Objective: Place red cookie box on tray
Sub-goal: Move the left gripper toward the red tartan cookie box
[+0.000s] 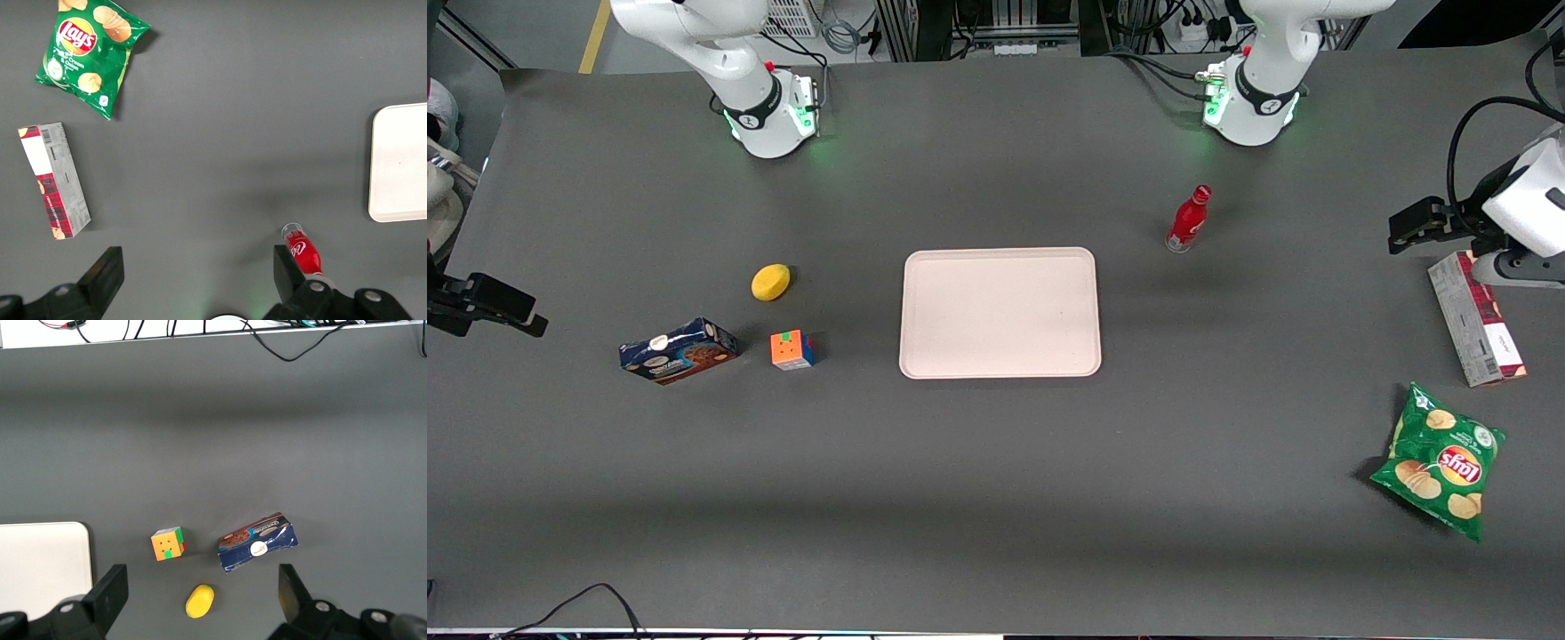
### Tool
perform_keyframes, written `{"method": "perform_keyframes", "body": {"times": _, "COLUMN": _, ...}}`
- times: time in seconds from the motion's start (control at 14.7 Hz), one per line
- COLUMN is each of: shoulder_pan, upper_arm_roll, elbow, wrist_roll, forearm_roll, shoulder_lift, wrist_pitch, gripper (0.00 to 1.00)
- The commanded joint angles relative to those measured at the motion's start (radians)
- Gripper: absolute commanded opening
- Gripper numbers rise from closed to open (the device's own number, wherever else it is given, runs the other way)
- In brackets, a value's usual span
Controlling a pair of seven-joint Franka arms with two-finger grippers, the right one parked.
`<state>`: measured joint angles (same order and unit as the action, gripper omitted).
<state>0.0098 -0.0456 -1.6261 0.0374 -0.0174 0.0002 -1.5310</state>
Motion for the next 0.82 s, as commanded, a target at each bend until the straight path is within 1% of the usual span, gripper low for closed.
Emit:
{"method": "perform_keyframes", "body": {"times": 0.0, "shoulder_pan": 0.001, "upper_arm_roll": 0.004, "elbow": 0.022, "wrist_roll": -0.001, "forearm_roll": -0.007, "shoulder_lift": 0.011, "wrist_pitch": 0.038, "gripper": 1.0}}
{"method": "perform_keyframes", "body": {"times": 0.2, "shoulder_pan": 0.004, "upper_arm_roll": 0.056, "elbow": 0.022, "wrist_roll": 0.025, "forearm_roll": -0.032, "shoulder_lift": 0.011, "wrist_pitch": 0.034, "gripper": 1.0}}
{"method": "perform_keyframes", "body": {"times": 0.34, "shoulder_pan": 0.015, "upper_arm_roll": 0.067, "elbow": 0.02, "wrist_roll": 0.085, "forearm_roll": -0.102, "shoulder_lift": 0.023, "wrist_pitch": 0.02, "gripper": 1.0}}
{"method": "perform_keyframes", "body": {"times": 0.54, "shoulder_pan": 0.022, "upper_arm_roll": 0.113, "elbow": 0.014, "wrist_roll": 0.143, "forearm_roll": -0.111, "shoulder_lift": 0.033, "wrist_pitch": 0.005, "gripper": 1.0}}
{"method": "perform_keyframes", "body": {"times": 0.75, "shoulder_pan": 0.029, "upper_arm_roll": 0.133, "elbow": 0.009, "wrist_roll": 0.179, "forearm_roll": -0.111, "shoulder_lift": 0.05, "wrist_pitch": -0.012, "gripper": 1.0}}
